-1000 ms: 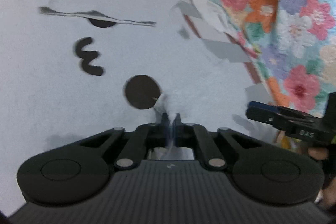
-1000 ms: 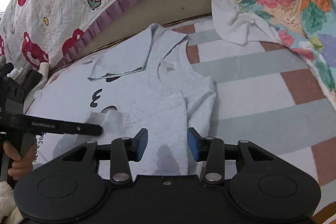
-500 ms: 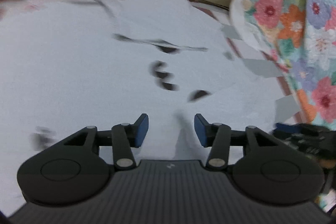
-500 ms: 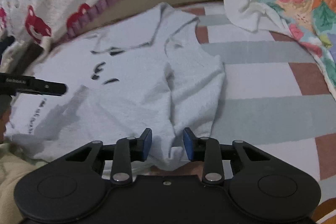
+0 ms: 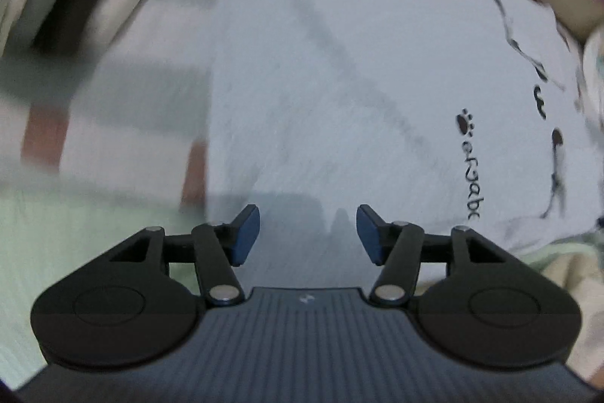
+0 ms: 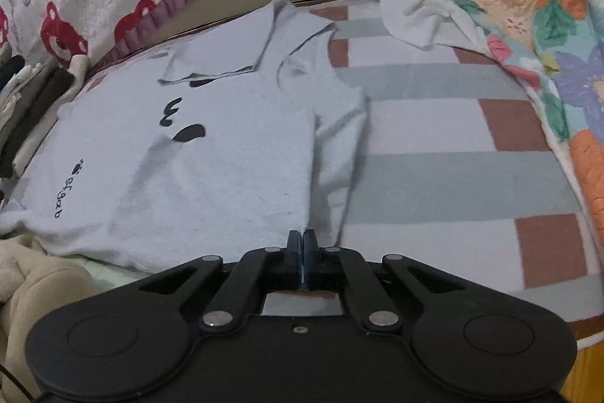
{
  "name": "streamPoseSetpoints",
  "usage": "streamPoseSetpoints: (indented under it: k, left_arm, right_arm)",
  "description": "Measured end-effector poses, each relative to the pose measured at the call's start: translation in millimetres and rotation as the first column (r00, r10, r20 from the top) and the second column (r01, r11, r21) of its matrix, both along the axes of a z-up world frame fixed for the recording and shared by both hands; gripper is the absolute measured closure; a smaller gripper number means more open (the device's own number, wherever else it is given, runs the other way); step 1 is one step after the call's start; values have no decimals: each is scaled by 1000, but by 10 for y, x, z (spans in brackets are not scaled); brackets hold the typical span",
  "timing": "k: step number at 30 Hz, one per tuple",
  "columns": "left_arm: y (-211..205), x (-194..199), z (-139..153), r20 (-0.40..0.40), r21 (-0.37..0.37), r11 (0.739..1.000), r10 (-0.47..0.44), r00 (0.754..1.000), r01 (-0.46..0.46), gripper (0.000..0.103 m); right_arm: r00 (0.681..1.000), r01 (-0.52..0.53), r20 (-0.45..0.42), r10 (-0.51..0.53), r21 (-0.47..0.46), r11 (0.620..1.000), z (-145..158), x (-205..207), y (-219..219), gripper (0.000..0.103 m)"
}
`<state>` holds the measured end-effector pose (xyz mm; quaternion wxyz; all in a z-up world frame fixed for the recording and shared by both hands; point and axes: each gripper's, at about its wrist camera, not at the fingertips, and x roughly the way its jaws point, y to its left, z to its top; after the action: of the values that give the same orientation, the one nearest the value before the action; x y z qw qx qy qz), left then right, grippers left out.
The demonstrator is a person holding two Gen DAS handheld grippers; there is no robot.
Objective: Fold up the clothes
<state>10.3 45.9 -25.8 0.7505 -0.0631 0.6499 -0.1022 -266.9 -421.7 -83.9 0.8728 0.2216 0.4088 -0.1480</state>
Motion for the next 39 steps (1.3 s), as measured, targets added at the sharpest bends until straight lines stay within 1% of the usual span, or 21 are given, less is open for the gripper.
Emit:
streamPoseSetpoints:
  k: [1, 3, 5, 8, 11, 12, 17, 18, 19, 20, 22, 24, 25, 26, 27, 28, 29, 31, 34, 36, 39]
  left_arm:
    - [83, -50, -25, -12, -20, 999, 27, 1000, -27, 44]
    - [186, -106, -46, -21, -68, 995, 75, 997, -77, 44]
    - [214, -102, -18, 6, -101, 992, 78, 997, -77, 44]
    - [185, -47, -43, 21, -118, 992, 52, 998, -49, 36]
    - [58, 34, -162, -14, -71, 997, 6, 1000, -7, 35]
    - [16, 61, -202, -26, -56, 998, -9, 1000, 7, 32]
    - [-194, 195, -401, -90, 18, 996, -81, 993, 83, 30]
    - [-236, 222, -441, -103, 32, 995, -95, 990, 98, 28]
    - [-287, 229, -467, -110, 50, 991, -114, 987, 120, 25]
    - [-349, 208, -473, -108, 73, 986, -143, 984, 151, 20]
    - [-463, 167, -499, -107, 121, 971, -192, 976, 204, 18]
    - [-531, 148, -532, -104, 150, 963, -211, 972, 225, 18]
    - [-538, 146, -538, -98, 145, 964, -210, 973, 223, 20]
    - [-545, 144, -544, -92, 139, 965, -209, 974, 221, 26]
    - [-545, 142, -545, -82, 127, 968, -208, 975, 217, 49]
    - [-538, 136, -533, -70, 107, 972, -203, 977, 210, 67]
    - [-533, 128, -514, -59, 87, 976, -196, 979, 200, 100]
    - [-533, 101, -459, -24, 59, 980, -186, 982, 187, 100]
    - [-588, 2, -270, 102, 82, 977, -205, 973, 197, 100]
    - [-598, -95, -103, 208, 77, 976, -215, 954, 204, 100]
    - [-644, -220, 116, 346, 66, 974, -228, 910, 219, 100]
  right_arm:
    - [1000, 0, -4, 0, -17, 1000, 10, 37, 52, 95]
    - [1000, -7, -25, 6, -73, 997, 52, 111, 129, 93]
    - [1000, 8, -1, -8, -91, 996, 123, 208, 168, 84]
    - [998, 30, 57, -25, -97, 995, 267, 369, 185, 79]
    - [995, -25, 97, 35, -104, 994, 395, 582, 289, 76]
    - [992, -53, 109, 64, -103, 993, 425, 657, 337, 75]
    - [964, -211, 152, 218, -62, 976, 503, 1014, 656, 72]
    - [958, -233, 157, 240, -61, 970, 522, 1065, 725, 72]
    - [953, -249, 163, 256, -61, 966, 536, 1096, 775, 70]
    - [947, -265, 170, 271, -61, 962, 550, 1127, 824, 69]
    - [943, -280, 174, 284, -49, 959, 532, 1170, 886, 68]
    - [945, -274, 178, 273, -23, 962, 492, 1173, 914, 68]
    - [947, -270, 180, 267, -11, 963, 472, 1174, 928, 68]
    - [948, -264, 184, 260, 1, 964, 450, 1163, 935, 68]
    - [950, -259, 186, 252, 13, 966, 428, 1152, 941, 68]
    - [951, -253, 188, 245, 23, 967, 407, 1142, 947, 68]
    - [952, -253, 182, 245, 22, 967, 395, 1131, 945, 68]
    - [954, -253, 170, 246, 19, 967, 372, 1111, 941, 68]
    - [957, -252, 151, 247, 15, 968, 337, 1081, 934, 68]
    - [957, -261, 134, 256, 21, 965, 305, 1083, 918, 68]
    - [955, -273, 132, 265, 50, 961, 264, 1101, 913, 67]
